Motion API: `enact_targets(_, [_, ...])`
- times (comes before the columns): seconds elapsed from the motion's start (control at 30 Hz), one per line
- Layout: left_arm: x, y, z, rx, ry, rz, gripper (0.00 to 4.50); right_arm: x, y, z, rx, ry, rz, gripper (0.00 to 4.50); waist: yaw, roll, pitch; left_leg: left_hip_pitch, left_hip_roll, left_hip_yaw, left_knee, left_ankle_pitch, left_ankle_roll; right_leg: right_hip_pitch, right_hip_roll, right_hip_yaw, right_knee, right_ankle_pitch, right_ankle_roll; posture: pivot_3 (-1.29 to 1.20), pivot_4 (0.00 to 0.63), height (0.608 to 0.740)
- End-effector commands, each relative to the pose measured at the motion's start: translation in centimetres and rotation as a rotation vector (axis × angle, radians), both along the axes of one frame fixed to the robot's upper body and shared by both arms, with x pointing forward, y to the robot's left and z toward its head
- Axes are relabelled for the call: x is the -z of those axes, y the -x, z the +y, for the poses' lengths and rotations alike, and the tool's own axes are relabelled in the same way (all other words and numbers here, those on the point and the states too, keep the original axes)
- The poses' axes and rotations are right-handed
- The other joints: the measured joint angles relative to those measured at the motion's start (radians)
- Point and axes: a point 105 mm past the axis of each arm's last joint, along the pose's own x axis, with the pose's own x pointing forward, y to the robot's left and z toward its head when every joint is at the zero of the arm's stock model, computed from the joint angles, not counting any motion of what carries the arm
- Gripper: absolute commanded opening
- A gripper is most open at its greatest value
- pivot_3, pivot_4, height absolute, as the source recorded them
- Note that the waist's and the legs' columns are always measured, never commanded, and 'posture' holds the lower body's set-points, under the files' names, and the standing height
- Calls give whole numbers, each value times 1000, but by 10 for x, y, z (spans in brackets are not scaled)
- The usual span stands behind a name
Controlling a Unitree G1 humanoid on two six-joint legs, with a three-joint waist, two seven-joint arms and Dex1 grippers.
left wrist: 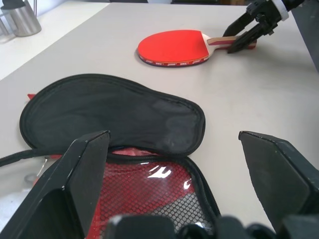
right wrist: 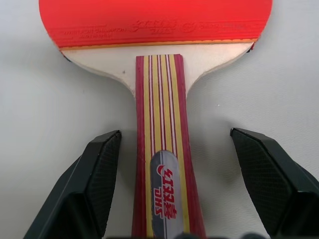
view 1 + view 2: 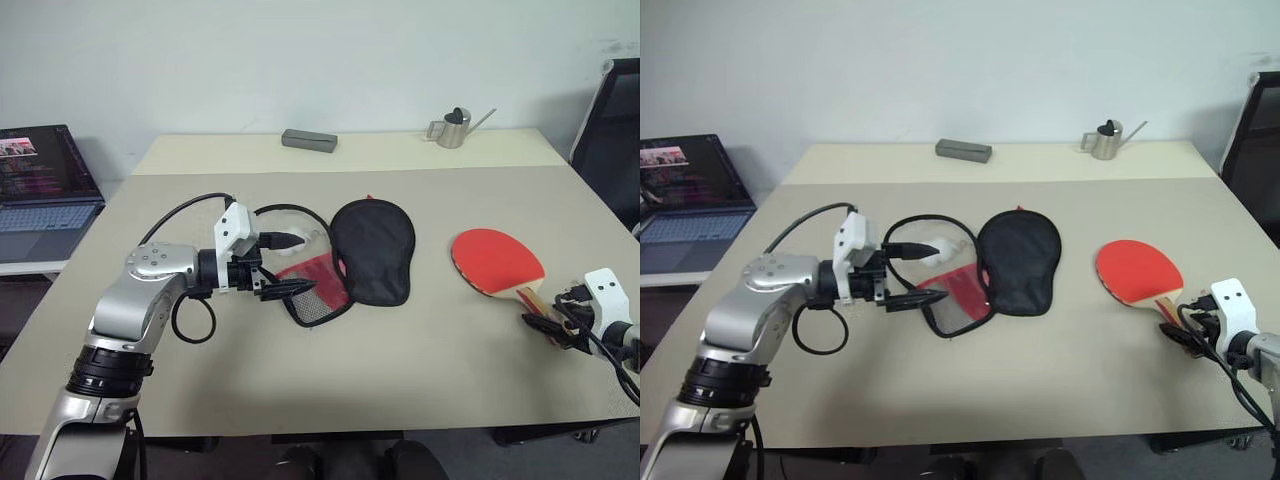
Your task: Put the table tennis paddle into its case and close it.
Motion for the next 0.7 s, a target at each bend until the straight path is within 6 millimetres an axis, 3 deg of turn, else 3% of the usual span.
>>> enact_targets(0.03, [-11,0,0,7,4,-54,4500,0,-6,5,-5,-7,-24,3731,0,0,0,0,1,1,0,0,0,0,1,0,0,1,-1,0,150,740])
enact_targets(0.53, [-11,0,6,-17,-2,-57,4500,7,-21,13,-27,16,-45,3731,-2,-1,-1,3,10,5,0,-1,2,0,8,1,0,5,-6,0,150,740])
enact_targets(0.7, [-10,0,9,-26,-10,-57,4500,8,-22,16,-40,16,-34,2561,-3,-3,-2,3,11,5,0,-1,2,0,8,2,0,5,-6,0,150,740])
